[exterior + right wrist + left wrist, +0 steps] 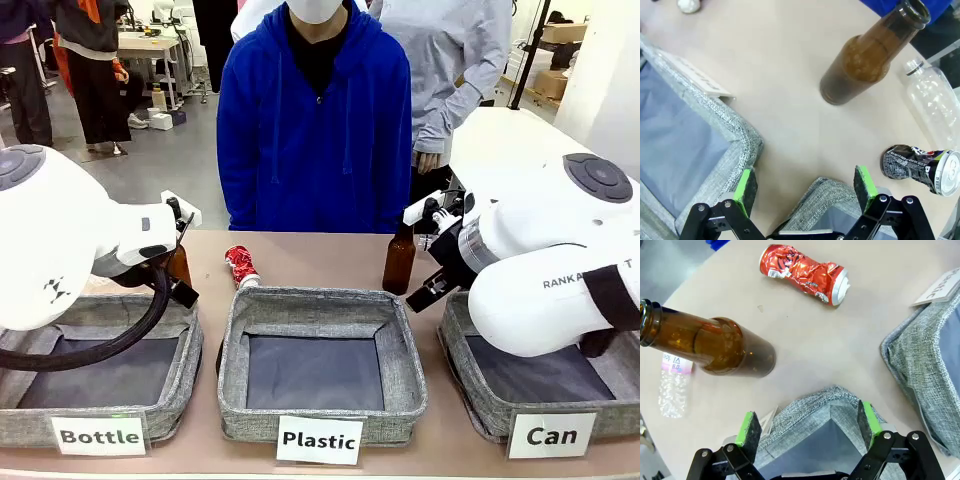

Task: Sort the can waste into the basket.
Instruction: Pick up the can waste from the table and place it in the right Fabric basket.

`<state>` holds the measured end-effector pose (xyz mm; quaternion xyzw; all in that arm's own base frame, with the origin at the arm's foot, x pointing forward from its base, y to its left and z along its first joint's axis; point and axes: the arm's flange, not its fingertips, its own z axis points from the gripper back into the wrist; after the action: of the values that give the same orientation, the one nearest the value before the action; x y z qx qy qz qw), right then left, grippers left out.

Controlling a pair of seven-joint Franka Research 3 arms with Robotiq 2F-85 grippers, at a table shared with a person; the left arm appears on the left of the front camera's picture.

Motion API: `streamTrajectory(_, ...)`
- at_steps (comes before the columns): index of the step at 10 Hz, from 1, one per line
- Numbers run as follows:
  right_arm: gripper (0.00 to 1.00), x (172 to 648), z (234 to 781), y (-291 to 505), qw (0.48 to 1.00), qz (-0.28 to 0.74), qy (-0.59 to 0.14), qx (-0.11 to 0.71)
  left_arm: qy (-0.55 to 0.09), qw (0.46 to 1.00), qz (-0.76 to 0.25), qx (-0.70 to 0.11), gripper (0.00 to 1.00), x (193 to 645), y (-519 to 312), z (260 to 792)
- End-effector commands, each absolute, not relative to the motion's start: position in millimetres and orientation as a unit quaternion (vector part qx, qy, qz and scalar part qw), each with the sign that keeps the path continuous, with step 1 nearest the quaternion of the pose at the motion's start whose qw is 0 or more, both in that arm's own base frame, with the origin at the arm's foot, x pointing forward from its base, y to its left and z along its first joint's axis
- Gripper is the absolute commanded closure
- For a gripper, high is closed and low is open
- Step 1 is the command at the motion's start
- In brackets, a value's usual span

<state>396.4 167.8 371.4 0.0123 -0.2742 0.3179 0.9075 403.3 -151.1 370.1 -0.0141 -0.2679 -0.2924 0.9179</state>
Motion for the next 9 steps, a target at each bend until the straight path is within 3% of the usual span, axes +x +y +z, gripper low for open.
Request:
streamTrajectory(1, 0.0, 396.4, 371.4, 167.8, 0.907, 0.318, -0.274, 0.012, -0.268, 0.918, -0.292, -0.014, 0.0, 403.3, -151.1, 370.2)
streamTrajectory(9, 0.0, 396.4, 371.4, 167.8, 0.907, 0.318, -0.274, 0.012, -0.268, 0.918, -0.292, -0.014, 0.0, 403.3, -151.1, 370.2)
